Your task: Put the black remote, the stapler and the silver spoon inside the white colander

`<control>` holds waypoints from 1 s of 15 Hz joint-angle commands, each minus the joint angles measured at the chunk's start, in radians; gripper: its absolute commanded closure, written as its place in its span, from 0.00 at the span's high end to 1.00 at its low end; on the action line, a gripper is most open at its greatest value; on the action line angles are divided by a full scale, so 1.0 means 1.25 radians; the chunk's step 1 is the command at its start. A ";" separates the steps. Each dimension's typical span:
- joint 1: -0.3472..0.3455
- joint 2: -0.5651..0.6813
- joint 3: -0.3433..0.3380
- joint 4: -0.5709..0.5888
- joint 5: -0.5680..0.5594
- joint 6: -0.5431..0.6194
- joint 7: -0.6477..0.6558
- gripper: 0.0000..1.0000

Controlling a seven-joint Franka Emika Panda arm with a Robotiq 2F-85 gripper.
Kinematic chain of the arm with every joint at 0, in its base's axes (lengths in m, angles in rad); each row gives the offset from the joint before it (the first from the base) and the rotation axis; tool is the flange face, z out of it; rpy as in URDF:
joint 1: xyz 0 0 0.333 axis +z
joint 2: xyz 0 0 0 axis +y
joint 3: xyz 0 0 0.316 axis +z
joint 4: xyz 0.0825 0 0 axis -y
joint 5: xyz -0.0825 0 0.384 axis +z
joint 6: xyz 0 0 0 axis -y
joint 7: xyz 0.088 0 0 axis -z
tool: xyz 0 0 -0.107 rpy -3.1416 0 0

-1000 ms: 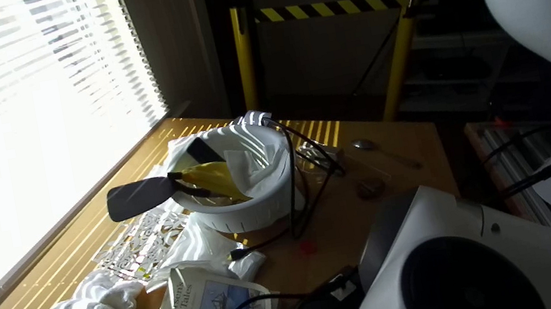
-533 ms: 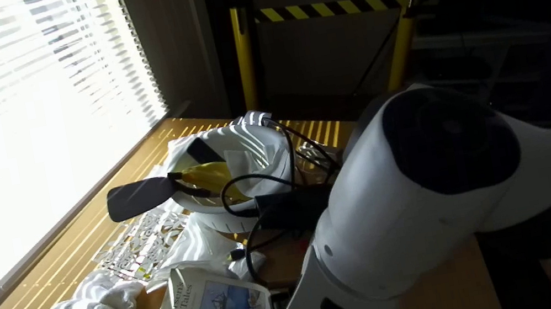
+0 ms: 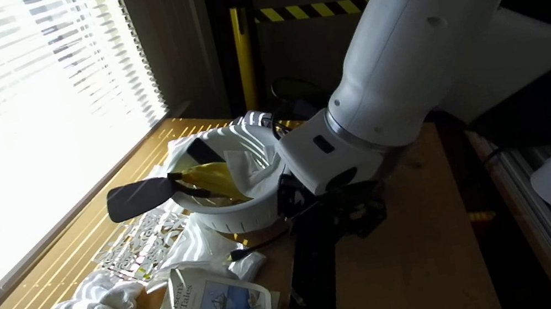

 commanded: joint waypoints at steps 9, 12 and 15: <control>-0.085 -0.166 -0.049 -0.078 0.382 0.145 0.017 0.36; -0.079 -0.140 -0.045 -0.073 0.388 0.186 -0.010 0.61; -0.065 -0.141 -0.041 -0.072 0.405 0.203 -0.010 0.36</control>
